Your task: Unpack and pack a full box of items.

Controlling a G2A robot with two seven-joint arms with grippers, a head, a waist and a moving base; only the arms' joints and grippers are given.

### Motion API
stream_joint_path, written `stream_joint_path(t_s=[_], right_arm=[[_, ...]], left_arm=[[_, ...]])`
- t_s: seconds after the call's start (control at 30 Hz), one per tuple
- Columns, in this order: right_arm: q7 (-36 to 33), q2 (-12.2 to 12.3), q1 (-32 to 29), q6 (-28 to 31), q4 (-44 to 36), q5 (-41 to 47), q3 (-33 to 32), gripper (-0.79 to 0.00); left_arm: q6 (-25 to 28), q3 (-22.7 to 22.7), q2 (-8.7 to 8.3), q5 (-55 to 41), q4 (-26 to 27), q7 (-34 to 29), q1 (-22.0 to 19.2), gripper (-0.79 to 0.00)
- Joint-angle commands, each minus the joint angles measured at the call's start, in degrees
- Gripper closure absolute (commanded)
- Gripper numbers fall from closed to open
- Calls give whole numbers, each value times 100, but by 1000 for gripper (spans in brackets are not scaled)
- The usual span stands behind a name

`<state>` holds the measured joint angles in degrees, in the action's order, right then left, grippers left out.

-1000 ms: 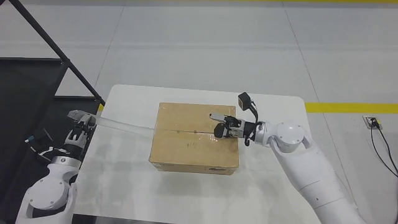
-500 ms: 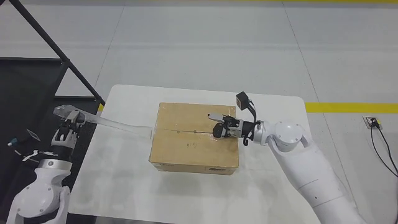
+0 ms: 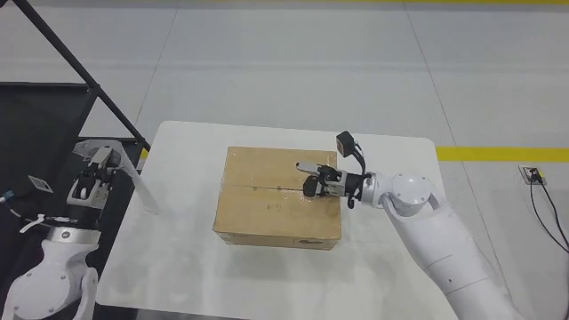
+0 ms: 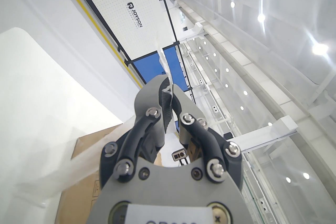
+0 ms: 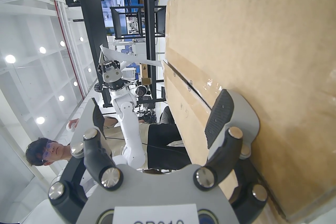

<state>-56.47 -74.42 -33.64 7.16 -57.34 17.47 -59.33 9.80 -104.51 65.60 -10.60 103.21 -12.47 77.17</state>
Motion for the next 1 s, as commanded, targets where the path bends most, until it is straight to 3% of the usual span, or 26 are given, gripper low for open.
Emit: stream_joint_path(t_s=[0.0, 0.33, 0.43, 0.73, 0.97], right_arm=[[-1, 7, -27, 33, 0, 7, -22, -785], [139, 64, -271, 330, -125, 119, -248, -785], [489, 98, -458, 447, -182, 397, -508, -785], [489, 98, -458, 447, -182, 397, -508, -785], [737, 144, -700, 611, -554, 219, -626, -785]], left_arm=[[14, 82, 6, 24, 86, -21, -11, 0], [-35, 503, 17, 117, 532, -328, -231, 0], [-88, 616, 19, 95, 737, -438, -300, 0], [-306, 1040, 20, 405, 1277, -681, -496, 0], [-315, 1081, 16, 501, 1307, -737, -508, 0]])
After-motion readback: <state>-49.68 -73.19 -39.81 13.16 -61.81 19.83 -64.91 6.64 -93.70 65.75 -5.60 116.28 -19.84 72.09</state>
